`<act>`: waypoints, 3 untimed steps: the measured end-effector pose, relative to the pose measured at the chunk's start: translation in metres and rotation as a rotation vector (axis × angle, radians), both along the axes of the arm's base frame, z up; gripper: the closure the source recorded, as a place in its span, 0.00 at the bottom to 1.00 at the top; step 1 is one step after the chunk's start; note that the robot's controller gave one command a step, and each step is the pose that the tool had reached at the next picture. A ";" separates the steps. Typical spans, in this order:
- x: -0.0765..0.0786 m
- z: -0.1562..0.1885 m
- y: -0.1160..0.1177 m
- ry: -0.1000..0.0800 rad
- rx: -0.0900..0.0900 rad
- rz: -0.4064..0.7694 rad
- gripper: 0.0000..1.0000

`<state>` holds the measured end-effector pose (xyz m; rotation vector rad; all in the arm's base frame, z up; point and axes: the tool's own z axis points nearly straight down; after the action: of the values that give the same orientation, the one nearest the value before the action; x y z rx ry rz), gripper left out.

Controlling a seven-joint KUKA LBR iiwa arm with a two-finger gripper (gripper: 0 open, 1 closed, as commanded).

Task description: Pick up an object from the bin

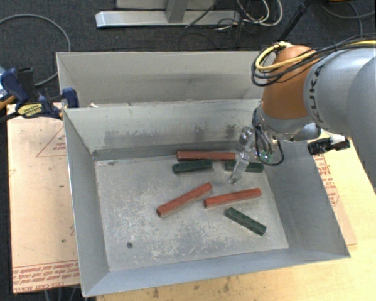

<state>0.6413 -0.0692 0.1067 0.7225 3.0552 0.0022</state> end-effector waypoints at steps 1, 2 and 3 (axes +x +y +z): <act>0.004 -0.038 -0.007 0.003 0.001 -0.193 0.00; 0.004 -0.038 -0.007 0.001 -0.001 -0.190 0.00; 0.005 -0.037 -0.007 0.000 -0.001 -0.190 1.00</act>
Offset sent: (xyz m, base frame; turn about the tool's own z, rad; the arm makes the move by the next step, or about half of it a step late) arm 0.0037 -0.0076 -0.0367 0.1944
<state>0.6459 -0.0760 0.0698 1.0083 2.9728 0.0000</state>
